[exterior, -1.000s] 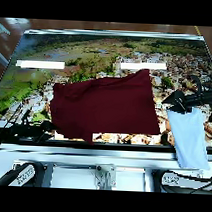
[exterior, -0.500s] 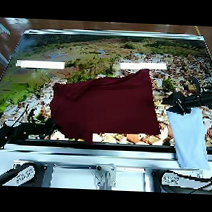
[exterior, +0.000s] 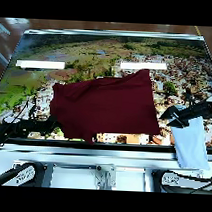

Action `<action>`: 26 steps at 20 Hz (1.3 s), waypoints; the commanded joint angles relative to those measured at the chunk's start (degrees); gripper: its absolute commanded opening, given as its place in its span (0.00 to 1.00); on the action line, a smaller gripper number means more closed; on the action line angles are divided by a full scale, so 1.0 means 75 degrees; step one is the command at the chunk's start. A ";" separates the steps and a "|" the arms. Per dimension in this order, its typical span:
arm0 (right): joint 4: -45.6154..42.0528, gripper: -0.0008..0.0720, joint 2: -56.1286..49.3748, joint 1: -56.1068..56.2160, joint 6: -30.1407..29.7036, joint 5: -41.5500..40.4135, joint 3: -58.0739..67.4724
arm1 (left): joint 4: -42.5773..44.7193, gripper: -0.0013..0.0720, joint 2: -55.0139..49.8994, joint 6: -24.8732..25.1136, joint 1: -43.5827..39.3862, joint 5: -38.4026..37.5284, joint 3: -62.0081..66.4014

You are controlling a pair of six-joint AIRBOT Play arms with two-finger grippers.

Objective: Fold the shirts.

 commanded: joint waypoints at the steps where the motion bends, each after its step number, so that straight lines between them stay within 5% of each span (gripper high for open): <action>1: -0.0478 0.94 -0.0003 0.0006 0.0178 -0.0306 -0.0527 | -0.0023 0.07 -0.0006 0.0082 -0.0009 -0.0204 0.0079; 14: -0.0973 0.91 -0.0149 0.1291 0.0801 -0.1670 -0.1137 | -0.0023 0.07 -0.0006 0.0175 -0.0009 -0.0262 0.0087; 16: -0.0938 0.64 -0.0216 0.1469 0.0766 -0.1518 -0.1137 | -0.0023 0.07 -0.0006 0.0306 -0.0006 -0.0259 0.0163; 18: -0.0927 0.17 -0.0216 0.1606 0.0737 -0.1413 -0.1099 | -0.0020 0.07 -0.0006 0.0364 -0.0009 -0.0265 0.0367; 19: -0.0871 0.10 -0.0201 0.1617 0.0737 -0.1317 -0.1017 | -0.0017 0.07 0.0012 0.0428 -0.0009 -0.0268 0.0554; 26: -0.0557 0.09 0.1533 0.1609 0.0405 -0.0685 0.1492 | 0.0513 0.06 0.1679 -0.0251 0.0000 -0.0746 0.4106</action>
